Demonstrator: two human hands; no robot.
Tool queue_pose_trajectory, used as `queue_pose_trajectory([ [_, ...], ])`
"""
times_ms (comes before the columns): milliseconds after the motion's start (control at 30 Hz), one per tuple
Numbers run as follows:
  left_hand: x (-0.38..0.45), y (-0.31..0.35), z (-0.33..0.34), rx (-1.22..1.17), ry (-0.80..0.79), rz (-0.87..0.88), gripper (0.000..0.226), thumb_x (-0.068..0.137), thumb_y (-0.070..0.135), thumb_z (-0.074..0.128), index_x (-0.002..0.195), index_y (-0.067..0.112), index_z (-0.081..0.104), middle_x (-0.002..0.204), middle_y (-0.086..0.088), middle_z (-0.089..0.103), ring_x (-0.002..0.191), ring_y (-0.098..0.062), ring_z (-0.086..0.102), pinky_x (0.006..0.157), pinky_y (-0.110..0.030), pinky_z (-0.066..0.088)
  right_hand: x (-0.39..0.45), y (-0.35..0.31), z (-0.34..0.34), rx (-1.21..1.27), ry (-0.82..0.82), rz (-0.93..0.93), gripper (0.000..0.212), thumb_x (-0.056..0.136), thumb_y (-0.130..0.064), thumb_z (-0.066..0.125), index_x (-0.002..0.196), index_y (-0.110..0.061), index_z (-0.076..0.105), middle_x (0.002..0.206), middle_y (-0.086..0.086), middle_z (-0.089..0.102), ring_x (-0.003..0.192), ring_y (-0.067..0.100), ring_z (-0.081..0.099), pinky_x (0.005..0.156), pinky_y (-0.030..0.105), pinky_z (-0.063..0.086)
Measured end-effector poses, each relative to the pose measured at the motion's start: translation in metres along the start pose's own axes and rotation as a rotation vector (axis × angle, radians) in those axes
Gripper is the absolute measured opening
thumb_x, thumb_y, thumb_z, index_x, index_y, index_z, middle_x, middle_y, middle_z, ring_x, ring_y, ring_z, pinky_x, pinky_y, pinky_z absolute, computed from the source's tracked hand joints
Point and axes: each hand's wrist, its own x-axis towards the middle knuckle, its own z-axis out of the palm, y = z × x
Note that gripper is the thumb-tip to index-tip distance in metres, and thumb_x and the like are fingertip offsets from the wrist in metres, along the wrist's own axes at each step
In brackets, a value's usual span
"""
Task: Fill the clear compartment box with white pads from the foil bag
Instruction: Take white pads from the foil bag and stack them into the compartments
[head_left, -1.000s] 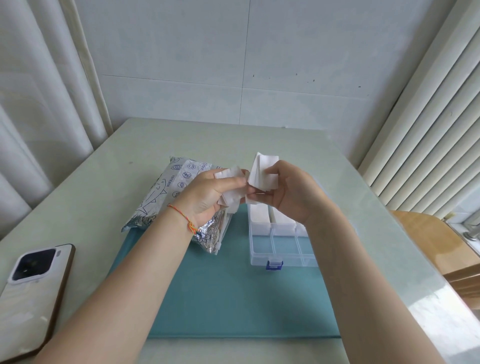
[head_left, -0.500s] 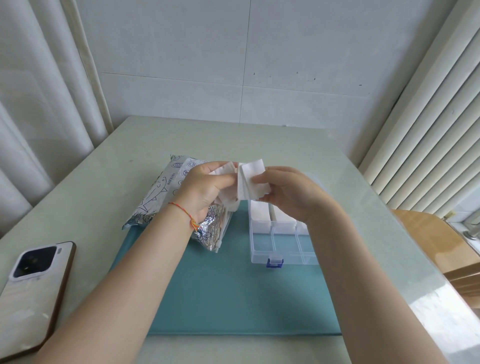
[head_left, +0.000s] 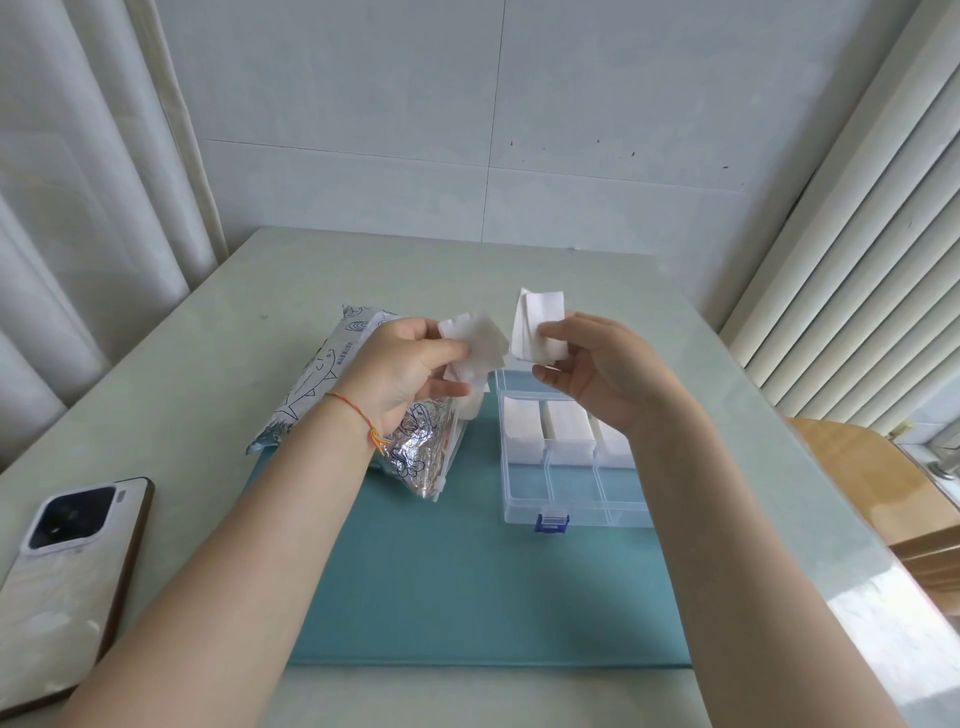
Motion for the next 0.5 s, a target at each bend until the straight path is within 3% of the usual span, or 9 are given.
queue_pose_trajectory([
  [67,0.0,-0.002,0.0,0.052,0.027,0.02,0.008,0.089,0.001,0.064,0.097,0.001,0.065,0.075,-0.013,0.066,0.061,-0.018,0.066,0.049,-0.021,0.053,-0.001,0.0,0.002,-0.067,-0.046,-0.012,0.007,0.089,-0.004,0.058,0.091,-0.007,0.064,0.082,0.006,0.065,0.076,0.019,0.064,0.072,0.029,0.052],
  [200,0.0,-0.003,0.003,0.107,0.025,0.048,0.014,0.087,0.002,0.066,0.1,0.006,0.07,0.077,-0.008,0.067,0.063,-0.018,0.059,0.05,-0.019,0.05,-0.002,0.003,0.01,-0.252,-0.06,-0.059,0.013,0.089,-0.008,0.062,0.101,-0.005,0.064,0.09,0.007,0.065,0.086,0.018,0.06,0.081,0.031,0.045],
  [400,-0.001,-0.003,0.008,0.125,0.1,0.151,0.021,0.083,-0.002,0.069,0.089,0.019,0.07,0.077,-0.01,0.066,0.055,-0.018,0.059,0.045,-0.021,0.049,-0.002,0.003,0.014,-0.27,0.009,-0.097,0.005,0.086,-0.006,0.065,0.09,-0.009,0.065,0.081,0.003,0.064,0.074,0.014,0.055,0.068,0.026,0.037],
  [500,-0.002,-0.003,0.01,0.105,0.118,0.177,0.015,0.086,0.002,0.067,0.093,0.015,0.071,0.077,-0.011,0.069,0.056,-0.017,0.064,0.046,-0.022,0.051,-0.004,0.003,0.017,-0.199,-0.059,-0.068,0.007,0.088,-0.003,0.063,0.083,-0.008,0.064,0.077,0.004,0.062,0.068,0.013,0.054,0.06,0.022,0.041],
])
